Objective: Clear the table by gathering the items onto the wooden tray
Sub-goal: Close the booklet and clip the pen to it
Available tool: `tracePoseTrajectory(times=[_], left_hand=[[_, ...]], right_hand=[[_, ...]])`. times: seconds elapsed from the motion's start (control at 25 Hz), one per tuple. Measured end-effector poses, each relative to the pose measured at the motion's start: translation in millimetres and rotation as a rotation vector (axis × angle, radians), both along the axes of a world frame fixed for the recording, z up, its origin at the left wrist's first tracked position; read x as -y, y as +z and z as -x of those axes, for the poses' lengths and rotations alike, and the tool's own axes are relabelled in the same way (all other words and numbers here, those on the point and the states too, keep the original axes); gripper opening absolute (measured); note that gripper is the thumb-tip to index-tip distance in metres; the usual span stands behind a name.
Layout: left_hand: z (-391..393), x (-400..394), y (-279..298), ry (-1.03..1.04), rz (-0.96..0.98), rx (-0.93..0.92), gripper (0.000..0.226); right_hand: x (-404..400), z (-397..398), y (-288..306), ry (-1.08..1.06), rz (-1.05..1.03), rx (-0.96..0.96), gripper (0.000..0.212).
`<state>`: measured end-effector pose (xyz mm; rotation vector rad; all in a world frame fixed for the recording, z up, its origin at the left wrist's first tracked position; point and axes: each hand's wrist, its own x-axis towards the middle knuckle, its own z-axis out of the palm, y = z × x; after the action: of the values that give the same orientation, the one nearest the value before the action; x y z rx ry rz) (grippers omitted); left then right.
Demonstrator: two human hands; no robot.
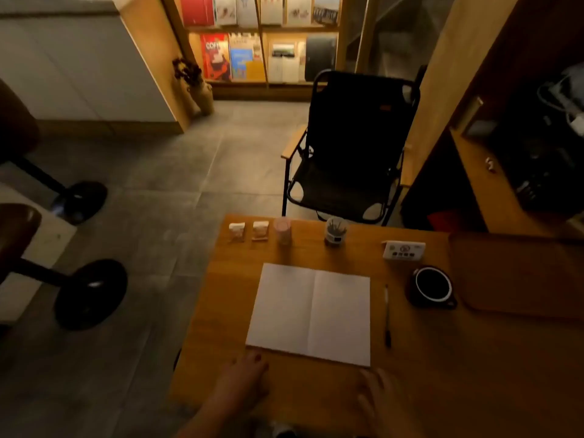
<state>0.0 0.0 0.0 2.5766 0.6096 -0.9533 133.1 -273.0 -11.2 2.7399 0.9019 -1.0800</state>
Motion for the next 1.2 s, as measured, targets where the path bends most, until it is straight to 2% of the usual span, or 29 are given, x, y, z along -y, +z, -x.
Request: tracePoseTrajectory(times=[0.16,0.28,0.48,0.6,0.84,1.04,1.2], left_hand=[[-9.6,-18.8,-7.3,-0.094,-0.076,0.080,0.034],[-6.8,-17.8,-20.3,-0.110,-0.114,0.161,0.030],[-13.4,-24.8,-41.5,-0.079,-0.172,0.274,0.027],[-17.5,-25.2,-55.0,-0.043,-0.230,0.317,0.030],[-31.8,-21.8,-72.3,0.194,-0.278,0.372,0.039],[-42.1,-8.2,-75.1,0.418,-0.275,0.391,0.044],[-53.1,-5.8,-68.9,0.662,-0.180,0.427,0.063]], right_hand=[[-15.4,-28.2,-13.2,-0.006,-0.042,0.006,0.057],[-17.6,-20.8,-25.1,0.006,-0.054,0.043,0.056],[-27.8,-25.0,-34.9,0.082,-0.087,0.167,0.060],[-31.2,-27.6,-43.2,0.134,-0.063,0.171,0.062],[-33.4,-20.8,-50.5,0.116,-0.096,0.246,0.071],[-26.9,-14.2,-72.0,0.058,-0.165,0.260,0.066],[-22.7,-11.9,-83.8,0.046,-0.191,0.272,0.064]])
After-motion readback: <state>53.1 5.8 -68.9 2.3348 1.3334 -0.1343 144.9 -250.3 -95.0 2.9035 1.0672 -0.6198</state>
